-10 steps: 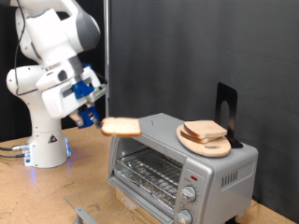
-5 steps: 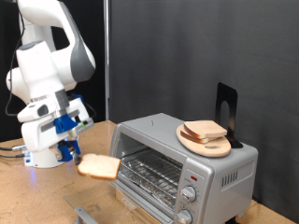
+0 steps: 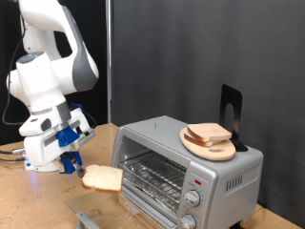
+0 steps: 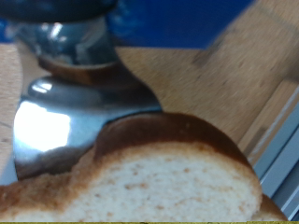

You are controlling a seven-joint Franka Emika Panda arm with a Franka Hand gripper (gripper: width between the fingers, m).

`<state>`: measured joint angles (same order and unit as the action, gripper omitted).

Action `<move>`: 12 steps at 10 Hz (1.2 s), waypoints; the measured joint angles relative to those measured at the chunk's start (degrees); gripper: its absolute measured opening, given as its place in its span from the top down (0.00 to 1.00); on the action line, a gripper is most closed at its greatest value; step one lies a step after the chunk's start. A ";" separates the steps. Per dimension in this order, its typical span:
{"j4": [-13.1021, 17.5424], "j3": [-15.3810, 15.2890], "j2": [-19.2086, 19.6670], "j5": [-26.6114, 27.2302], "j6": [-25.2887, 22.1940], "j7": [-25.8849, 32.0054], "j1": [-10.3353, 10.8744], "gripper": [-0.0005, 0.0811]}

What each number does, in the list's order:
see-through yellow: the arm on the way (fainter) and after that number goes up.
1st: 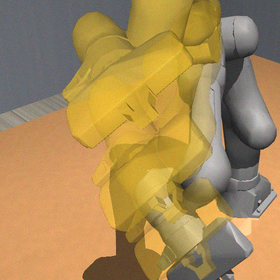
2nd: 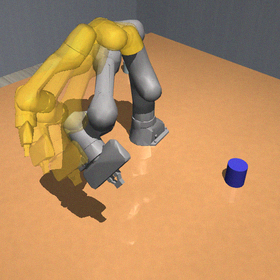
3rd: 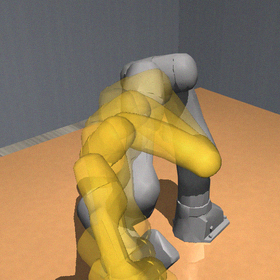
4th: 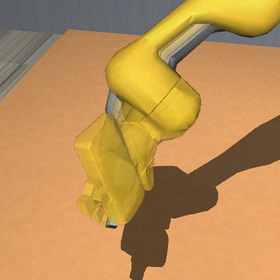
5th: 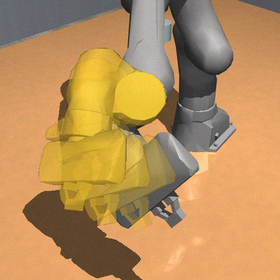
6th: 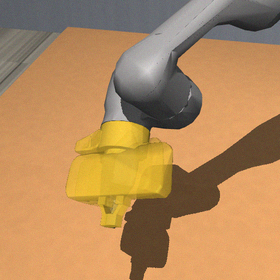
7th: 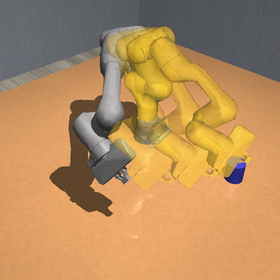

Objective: Make a piece of toast with the oven

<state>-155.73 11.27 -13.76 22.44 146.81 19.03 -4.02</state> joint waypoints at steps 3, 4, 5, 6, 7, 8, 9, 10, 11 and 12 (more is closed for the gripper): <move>3.19 -1.09 0.82 -2.77 -5.16 4.01 0.83 0.46; 4.00 -1.70 0.98 -3.02 -5.83 4.87 1.30 0.46; 4.77 -2.66 1.21 -4.71 -6.84 4.82 1.56 0.46; 5.26 -3.90 1.50 -7.12 -7.08 4.10 1.58 0.46; 5.33 -5.34 1.75 -9.70 -7.06 2.79 1.58 0.46; 5.23 -6.84 1.99 -12.15 -6.95 1.22 1.58 0.46; 4.95 -8.27 2.13 -13.33 -6.71 0.08 1.68 0.46; 4.69 -9.44 2.16 -13.49 -6.55 -0.52 1.92 0.46; 4.46 -10.46 2.16 -13.49 -6.02 -0.82 2.20 0.46; 4.23 -11.33 2.16 -13.44 -5.17 -1.30 2.58 0.46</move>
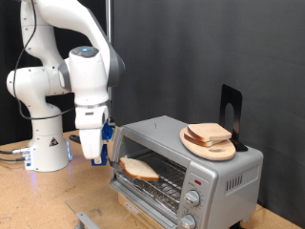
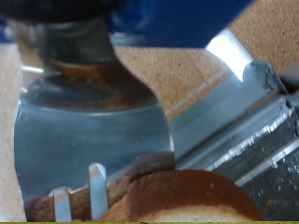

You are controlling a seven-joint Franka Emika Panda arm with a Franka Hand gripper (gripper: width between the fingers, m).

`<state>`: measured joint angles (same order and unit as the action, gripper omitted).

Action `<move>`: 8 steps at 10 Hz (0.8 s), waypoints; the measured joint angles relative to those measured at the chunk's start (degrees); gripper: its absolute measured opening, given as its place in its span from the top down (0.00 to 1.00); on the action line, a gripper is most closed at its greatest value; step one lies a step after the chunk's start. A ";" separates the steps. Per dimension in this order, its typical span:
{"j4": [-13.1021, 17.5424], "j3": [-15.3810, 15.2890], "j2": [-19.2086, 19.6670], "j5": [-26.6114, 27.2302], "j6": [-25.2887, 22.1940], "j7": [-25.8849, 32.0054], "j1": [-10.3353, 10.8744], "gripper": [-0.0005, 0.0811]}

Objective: Make a piece of toast with the oven

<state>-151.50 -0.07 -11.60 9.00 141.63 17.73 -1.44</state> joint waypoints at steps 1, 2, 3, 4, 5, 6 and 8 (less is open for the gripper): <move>-0.09 -0.77 0.00 0.36 0.53 -0.42 0.39 0.46; -0.09 -1.39 0.00 0.73 0.66 -0.91 0.80 0.46; -0.09 -1.93 0.00 1.03 0.67 -1.44 1.11 0.46; -0.09 -2.43 0.00 1.20 0.67 -2.00 1.31 0.46; -0.09 -2.81 0.00 1.42 0.66 -2.56 1.50 0.46; -0.09 -3.10 0.00 1.84 0.66 -3.20 1.63 0.46; -0.10 -3.62 0.00 2.27 0.64 -3.75 1.70 0.46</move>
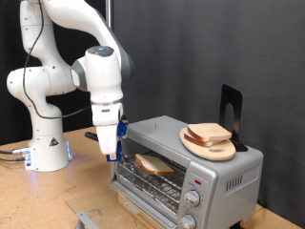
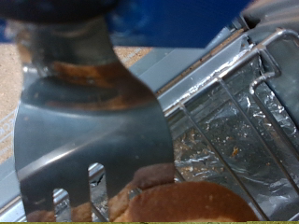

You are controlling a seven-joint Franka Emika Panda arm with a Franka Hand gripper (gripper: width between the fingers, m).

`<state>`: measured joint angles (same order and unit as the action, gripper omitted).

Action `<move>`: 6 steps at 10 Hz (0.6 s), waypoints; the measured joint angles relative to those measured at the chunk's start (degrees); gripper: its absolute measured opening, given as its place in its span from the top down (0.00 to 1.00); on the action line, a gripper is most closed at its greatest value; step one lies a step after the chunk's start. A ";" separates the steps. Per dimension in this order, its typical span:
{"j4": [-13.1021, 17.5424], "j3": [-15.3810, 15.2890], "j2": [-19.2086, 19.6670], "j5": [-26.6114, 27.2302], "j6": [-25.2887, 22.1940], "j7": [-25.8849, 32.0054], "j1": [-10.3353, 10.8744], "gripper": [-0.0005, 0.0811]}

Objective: Make a piece of toast with the oven

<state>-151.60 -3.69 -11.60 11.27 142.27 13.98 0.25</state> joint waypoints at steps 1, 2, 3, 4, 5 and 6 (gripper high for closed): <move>-0.08 -0.03 -0.01 0.02 -0.20 0.00 0.00 0.46; -0.32 0.02 -0.09 0.05 -0.63 0.21 -0.01 0.46; -0.84 0.23 -0.45 0.13 -1.23 0.83 -0.04 0.46; -1.64 0.65 -1.11 0.29 -1.91 1.78 -0.09 0.46; -2.56 1.06 -2.03 0.51 -2.38 2.56 -0.17 0.46; -3.45 1.45 -2.96 0.65 -2.51 2.85 -0.24 0.46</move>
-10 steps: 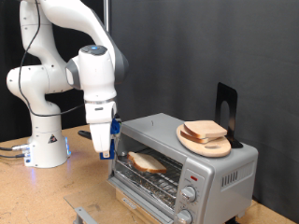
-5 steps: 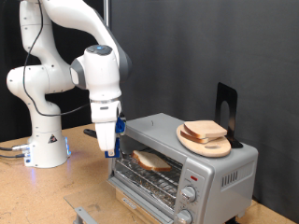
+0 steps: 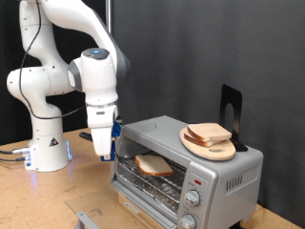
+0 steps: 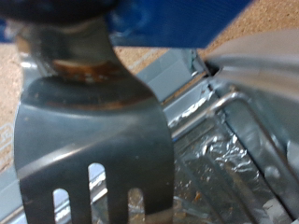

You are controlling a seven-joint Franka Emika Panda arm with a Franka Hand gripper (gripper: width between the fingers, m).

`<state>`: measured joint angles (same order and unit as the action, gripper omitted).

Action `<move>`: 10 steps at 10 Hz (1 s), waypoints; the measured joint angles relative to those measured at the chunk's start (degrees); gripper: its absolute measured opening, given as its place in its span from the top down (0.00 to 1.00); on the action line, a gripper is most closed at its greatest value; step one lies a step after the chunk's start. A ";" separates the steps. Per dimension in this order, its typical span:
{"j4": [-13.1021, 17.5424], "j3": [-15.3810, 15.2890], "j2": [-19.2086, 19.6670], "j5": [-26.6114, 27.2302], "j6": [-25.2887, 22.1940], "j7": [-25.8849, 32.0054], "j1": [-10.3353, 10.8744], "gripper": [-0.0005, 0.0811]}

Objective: Make a piece of toast with the oven

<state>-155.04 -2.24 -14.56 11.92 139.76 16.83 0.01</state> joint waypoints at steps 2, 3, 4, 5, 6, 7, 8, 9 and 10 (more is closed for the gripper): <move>-1.40 0.72 -1.66 0.07 -0.08 0.10 -0.10 0.46; -1.83 1.03 -2.29 0.35 -0.09 0.09 -0.13 0.46; -1.97 1.35 -2.72 0.79 -0.11 0.09 -0.14 0.46; -1.97 1.66 -3.03 1.32 -0.12 0.09 -0.15 0.46; -1.90 1.77 -3.22 1.83 -0.12 -0.04 -0.16 0.46; -1.65 1.79 -3.26 2.23 -0.12 -0.40 -0.19 0.46; -1.36 1.79 -3.26 2.43 -0.11 -0.94 -0.24 0.46; -1.09 1.79 -3.24 2.46 -0.11 -1.53 -0.26 0.46; -0.81 1.79 -3.18 2.47 -0.11 -2.07 -0.27 0.46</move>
<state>-155.86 -0.45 -17.74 14.39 139.66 14.76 -0.26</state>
